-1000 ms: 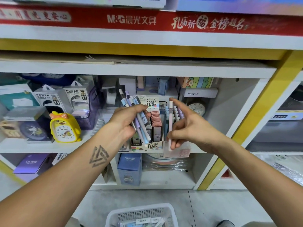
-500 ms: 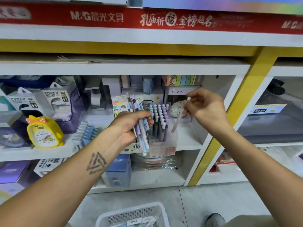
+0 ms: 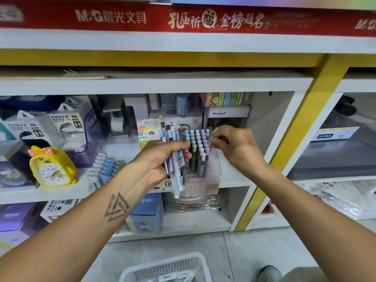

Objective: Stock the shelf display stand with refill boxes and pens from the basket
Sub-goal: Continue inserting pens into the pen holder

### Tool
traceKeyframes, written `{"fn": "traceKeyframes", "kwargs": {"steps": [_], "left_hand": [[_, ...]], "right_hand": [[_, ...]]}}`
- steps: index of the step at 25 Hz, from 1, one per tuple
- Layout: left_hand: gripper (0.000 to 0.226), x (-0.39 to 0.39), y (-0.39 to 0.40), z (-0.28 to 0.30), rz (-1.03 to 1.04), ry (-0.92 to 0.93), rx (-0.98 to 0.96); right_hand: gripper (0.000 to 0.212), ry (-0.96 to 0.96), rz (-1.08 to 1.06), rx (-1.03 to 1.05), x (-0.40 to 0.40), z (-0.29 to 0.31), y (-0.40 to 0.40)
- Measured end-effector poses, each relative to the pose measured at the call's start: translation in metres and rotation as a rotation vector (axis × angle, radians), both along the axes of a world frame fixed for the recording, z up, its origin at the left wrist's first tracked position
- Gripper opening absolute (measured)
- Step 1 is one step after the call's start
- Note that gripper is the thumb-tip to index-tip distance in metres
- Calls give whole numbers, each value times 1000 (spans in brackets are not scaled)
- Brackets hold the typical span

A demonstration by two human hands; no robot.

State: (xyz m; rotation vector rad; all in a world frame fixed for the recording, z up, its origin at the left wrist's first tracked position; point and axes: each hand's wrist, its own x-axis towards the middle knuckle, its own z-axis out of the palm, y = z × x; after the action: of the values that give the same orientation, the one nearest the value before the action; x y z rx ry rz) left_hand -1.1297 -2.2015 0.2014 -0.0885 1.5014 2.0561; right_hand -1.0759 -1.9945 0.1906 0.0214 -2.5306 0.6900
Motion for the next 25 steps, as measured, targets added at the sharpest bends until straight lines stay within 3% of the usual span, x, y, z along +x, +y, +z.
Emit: {"fn": "traceKeyframes", "kwargs": {"steps": [5, 8, 10, 12, 14, 17, 19, 23, 25], "left_hand": [[22, 2, -2, -1, -15, 11, -3], [22, 2, -3, -1, -13, 12, 0], [22, 3, -3, -1, -13, 14, -1], [23, 4, -3, 0, -21, 16, -3], [20, 4, -4, 0, -32, 13, -5], [17, 3, -6, -1, -54, 19, -15], [16, 4, -8, -1, -86, 20, -19], [15, 6, -9, 1, -155, -1, -3], [18, 7, -10, 1, -173, -3, -3]], "right_hand": [[4, -89, 27, -51, -1, 3, -2], [10, -43, 39, -46, -3, 2, -4], [20, -42, -3, -87, -8, 2, -3], [16, -74, -63, -157, -15, 2, -3], [11, -61, -105, -59, -20, 1, -5], [25, -84, -131, 135, -23, -2, -8], [31, -118, -148, 144, -23, -1, -7], [28, -8, -191, -60, -18, 10, -9], [24, -7, -133, -319, -15, 17, -20]]}}
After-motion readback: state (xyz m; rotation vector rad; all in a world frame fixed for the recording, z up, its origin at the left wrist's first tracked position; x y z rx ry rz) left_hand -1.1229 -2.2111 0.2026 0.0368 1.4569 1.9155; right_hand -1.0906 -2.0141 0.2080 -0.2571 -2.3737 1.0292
